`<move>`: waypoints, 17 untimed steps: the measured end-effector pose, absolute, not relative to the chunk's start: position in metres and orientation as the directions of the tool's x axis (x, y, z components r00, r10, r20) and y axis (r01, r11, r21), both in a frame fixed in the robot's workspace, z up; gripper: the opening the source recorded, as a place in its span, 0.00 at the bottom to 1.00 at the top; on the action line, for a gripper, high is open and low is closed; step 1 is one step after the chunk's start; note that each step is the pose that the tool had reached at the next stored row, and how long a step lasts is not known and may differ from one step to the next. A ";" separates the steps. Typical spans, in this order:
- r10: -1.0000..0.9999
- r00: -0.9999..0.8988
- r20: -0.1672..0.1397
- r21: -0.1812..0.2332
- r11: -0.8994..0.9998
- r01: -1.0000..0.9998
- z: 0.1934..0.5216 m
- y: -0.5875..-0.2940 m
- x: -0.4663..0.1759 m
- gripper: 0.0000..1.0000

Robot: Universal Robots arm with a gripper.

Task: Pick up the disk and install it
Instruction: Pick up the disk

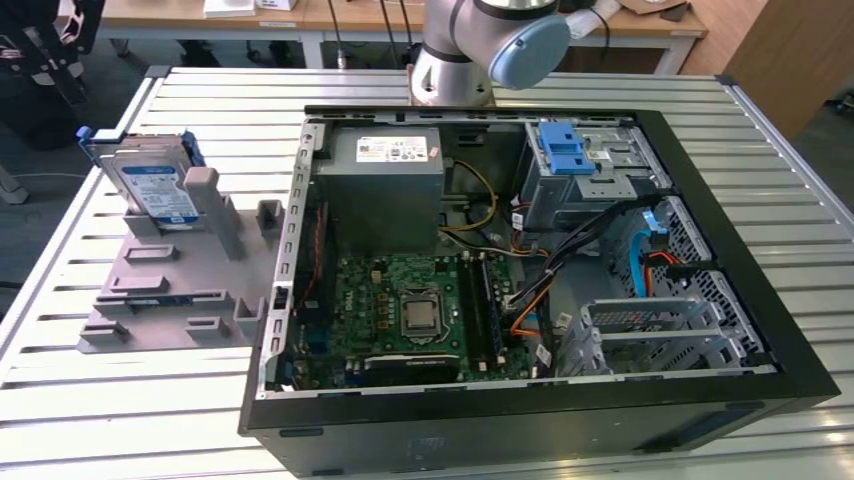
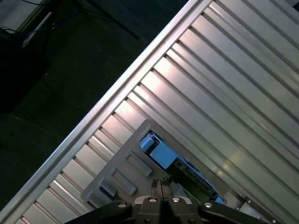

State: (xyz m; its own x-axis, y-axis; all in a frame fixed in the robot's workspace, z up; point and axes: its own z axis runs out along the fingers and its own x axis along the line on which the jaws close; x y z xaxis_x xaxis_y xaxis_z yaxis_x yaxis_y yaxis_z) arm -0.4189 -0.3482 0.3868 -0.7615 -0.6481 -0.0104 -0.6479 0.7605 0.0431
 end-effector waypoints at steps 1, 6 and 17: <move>-0.656 -0.754 -0.010 0.043 0.753 -0.656 0.387 -0.348 -0.419 0.11; -0.696 -0.718 -0.010 0.043 0.717 -0.696 0.387 -0.348 -0.419 0.11; -0.758 -0.652 -0.010 0.043 0.651 -0.758 0.387 -0.348 -0.419 0.11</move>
State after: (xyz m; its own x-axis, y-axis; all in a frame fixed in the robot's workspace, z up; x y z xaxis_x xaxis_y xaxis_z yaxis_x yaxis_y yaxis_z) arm -0.4189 -0.3481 0.3868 -0.6519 -0.7582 -0.0104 -0.7578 0.6510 0.0432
